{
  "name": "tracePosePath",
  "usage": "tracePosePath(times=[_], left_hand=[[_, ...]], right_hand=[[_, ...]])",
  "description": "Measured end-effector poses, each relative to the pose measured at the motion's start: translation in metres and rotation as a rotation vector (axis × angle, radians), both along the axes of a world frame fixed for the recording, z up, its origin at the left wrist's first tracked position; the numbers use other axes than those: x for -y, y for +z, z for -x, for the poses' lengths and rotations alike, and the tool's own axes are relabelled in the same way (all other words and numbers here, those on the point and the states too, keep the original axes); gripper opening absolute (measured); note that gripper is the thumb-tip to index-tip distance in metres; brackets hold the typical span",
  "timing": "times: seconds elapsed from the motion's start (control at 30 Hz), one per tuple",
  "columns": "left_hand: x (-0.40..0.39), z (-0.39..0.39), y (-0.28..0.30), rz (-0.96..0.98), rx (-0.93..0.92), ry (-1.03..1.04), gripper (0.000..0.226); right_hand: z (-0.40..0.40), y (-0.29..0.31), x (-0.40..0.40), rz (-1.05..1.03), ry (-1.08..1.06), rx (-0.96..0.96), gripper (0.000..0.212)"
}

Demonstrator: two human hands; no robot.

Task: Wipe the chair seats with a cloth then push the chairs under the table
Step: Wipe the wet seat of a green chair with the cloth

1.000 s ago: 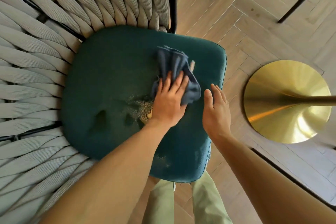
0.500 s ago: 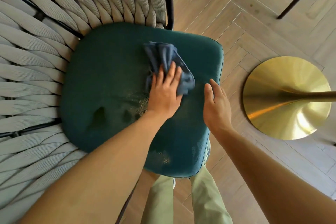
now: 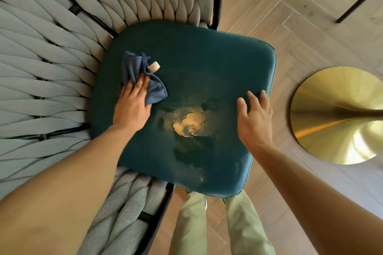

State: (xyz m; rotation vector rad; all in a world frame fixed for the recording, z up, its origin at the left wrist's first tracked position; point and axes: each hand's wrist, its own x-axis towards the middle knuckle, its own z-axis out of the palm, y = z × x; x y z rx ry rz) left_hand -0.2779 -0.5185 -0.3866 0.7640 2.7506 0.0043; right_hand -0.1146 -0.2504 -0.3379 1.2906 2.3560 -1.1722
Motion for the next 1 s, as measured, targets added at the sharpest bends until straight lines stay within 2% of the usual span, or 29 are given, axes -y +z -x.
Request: tracePosePath(times=[0.23,0.43,0.5,0.6,0.67,0.73,0.83,0.93,1.0], left_hand=[[0.065,-0.036,-0.006,0.003,0.016,0.407,0.065],[-0.014,-0.039,-0.001,-0.087,0.028,0.891,0.063],[-0.047,-0.043,-0.004,-0.108,0.04,0.829,0.064],[-0.071,-0.075,-0.008,-0.111,0.034,0.386,0.064],[-0.06,-0.094,-0.007,-0.091,0.047,0.068,0.067],[-0.036,-0.095,-0.007,-0.079,0.063,-0.085,0.07],[-0.027,-0.073,-0.007,-0.021,0.037,0.015,0.071],[-0.077,-0.051,-0.002,-0.038,0.063,0.307,0.069],[-0.113,-0.049,0.0,-0.053,0.111,0.35,0.067]], right_hand=[[0.009,0.002,0.009,0.001,-0.017,0.049,0.055],[0.013,0.001,0.011,-0.005,-0.028,0.066,0.054],[0.012,0.001,0.012,-0.012,-0.022,0.073,0.054],[0.011,0.002,0.011,-0.016,0.005,0.085,0.054],[0.011,0.004,0.009,-0.007,0.016,0.092,0.054],[0.011,0.005,0.008,0.007,0.015,0.091,0.054],[0.011,0.006,0.008,0.01,0.024,0.084,0.054],[0.008,0.005,0.007,0.008,0.037,0.086,0.053],[0.007,0.006,0.006,0.016,0.045,0.09,0.053]])
